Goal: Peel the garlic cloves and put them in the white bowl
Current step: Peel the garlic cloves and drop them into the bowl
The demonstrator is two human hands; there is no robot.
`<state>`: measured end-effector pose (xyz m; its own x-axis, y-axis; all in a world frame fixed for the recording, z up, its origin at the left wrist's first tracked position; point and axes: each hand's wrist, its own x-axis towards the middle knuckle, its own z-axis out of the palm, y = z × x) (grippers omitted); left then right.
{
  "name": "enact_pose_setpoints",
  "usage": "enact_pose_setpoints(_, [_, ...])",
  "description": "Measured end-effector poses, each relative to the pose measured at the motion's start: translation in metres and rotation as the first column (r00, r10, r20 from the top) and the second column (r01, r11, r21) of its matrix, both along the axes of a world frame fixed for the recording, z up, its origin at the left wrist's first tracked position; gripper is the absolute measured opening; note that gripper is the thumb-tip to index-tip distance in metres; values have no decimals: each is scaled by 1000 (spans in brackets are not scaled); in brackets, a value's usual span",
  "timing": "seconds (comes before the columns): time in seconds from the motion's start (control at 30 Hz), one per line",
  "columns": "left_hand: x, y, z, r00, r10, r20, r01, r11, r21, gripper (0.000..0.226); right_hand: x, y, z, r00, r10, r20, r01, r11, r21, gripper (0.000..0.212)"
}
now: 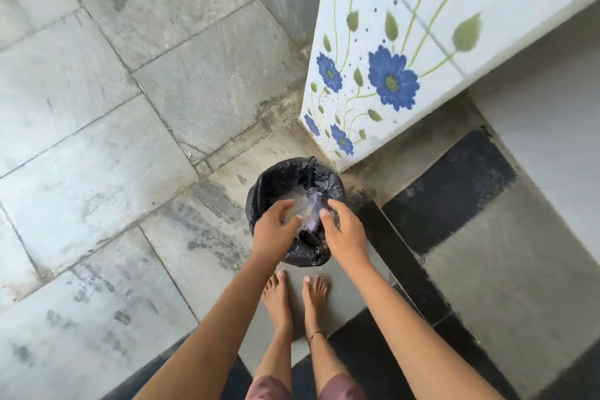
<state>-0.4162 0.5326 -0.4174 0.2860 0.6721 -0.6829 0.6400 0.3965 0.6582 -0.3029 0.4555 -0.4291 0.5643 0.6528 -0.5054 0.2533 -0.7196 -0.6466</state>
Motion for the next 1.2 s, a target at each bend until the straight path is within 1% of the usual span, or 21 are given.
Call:
enact_pose_setpoints(0.07, [3,-11,69,988,-152,-18,153,977,147,38,4,-21,67,997,-29,69,24,997,73,38])
enact_pose_setpoints(0.1, [5,-16,100,974,-225,-29,226,947,227,39,8,-32,98,993,-42,112,30,993,114,38])
enact_pose_setpoints(0.13, [6,-26,137,959,-280,-40,280,914,295,40,10,-47,135,987,-49,151,26,988,153,38])
enact_pose_setpoints(0.23, [12,-50,220,913,-404,-50,381,806,453,43,20,-88,224,967,-54,248,-13,965,263,40])
enact_pose_setpoints(0.33, [21,-85,286,884,-463,-58,400,687,606,45,25,-144,292,916,-80,393,-50,950,308,44])
enact_pose_setpoints(0.43, [32,-135,340,854,-520,-13,364,579,730,46,27,-203,338,835,-130,535,-103,917,385,53])
enact_pose_setpoints(0.5, [46,-175,368,829,-559,12,330,507,796,45,33,-249,364,774,-199,601,-104,897,430,53])
enact_pose_setpoints(0.57, [63,-219,389,797,-604,17,312,436,844,45,44,-298,384,724,-265,637,-87,881,465,52])
enact_pose_setpoints(0.63, [83,-263,406,759,-650,22,305,385,871,46,57,-349,403,671,-325,666,-62,871,487,51])
enact_pose_setpoints(0.73, [112,-321,426,698,-716,30,314,343,885,45,76,-416,420,586,-407,701,-16,859,512,49])
enact_pose_setpoints(0.83, [141,-365,435,627,-778,36,324,302,896,43,94,-470,427,528,-461,714,66,860,506,50])
enact_pose_setpoints(0.9, [161,-392,439,597,-801,48,334,302,893,42,105,-499,429,488,-493,720,139,859,493,51])
enact_pose_setpoints(1.03, [202,-427,443,535,-845,13,378,254,890,42,126,-533,426,421,-509,751,226,860,457,51])
enact_pose_setpoints(1.13, [239,-439,438,491,-871,-15,415,219,883,35,149,-544,417,384,-497,778,299,864,405,52])
enact_pose_setpoints(1.2, [263,-438,430,475,-879,-36,432,197,880,29,166,-546,411,390,-470,792,358,870,340,55])
